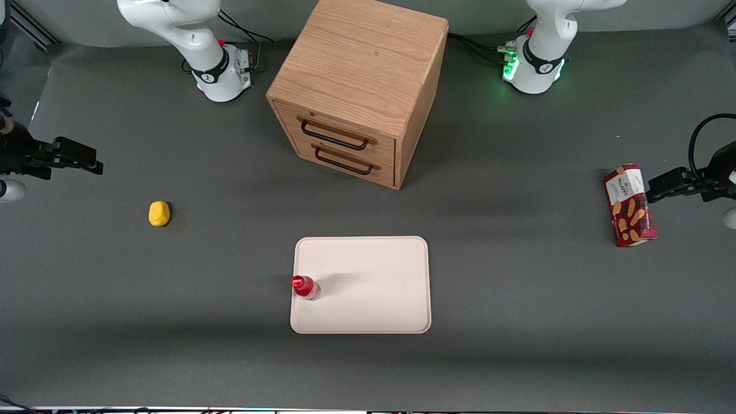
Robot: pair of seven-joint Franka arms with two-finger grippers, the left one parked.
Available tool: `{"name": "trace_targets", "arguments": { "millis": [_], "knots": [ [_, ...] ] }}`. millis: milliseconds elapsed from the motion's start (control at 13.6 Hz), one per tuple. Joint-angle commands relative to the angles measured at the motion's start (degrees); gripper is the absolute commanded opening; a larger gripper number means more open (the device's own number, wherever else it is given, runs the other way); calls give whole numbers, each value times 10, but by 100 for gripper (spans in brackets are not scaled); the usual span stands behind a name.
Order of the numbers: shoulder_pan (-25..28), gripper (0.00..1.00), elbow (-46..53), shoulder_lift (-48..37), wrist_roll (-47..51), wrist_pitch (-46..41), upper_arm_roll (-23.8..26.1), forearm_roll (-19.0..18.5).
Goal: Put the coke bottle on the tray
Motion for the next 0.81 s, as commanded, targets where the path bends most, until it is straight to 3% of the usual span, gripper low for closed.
{"name": "trace_targets", "arguments": {
  "millis": [0,295,442,737],
  "knots": [
    [6,100,-82,-49,-20,54,-8,12],
    [4,100,-126,-64,-20,95,1,12],
    [-28,100,-126,-63,-19,100,42,11],
    [-10,100,-122,-60,-19,101,19,10]
  ]
}}
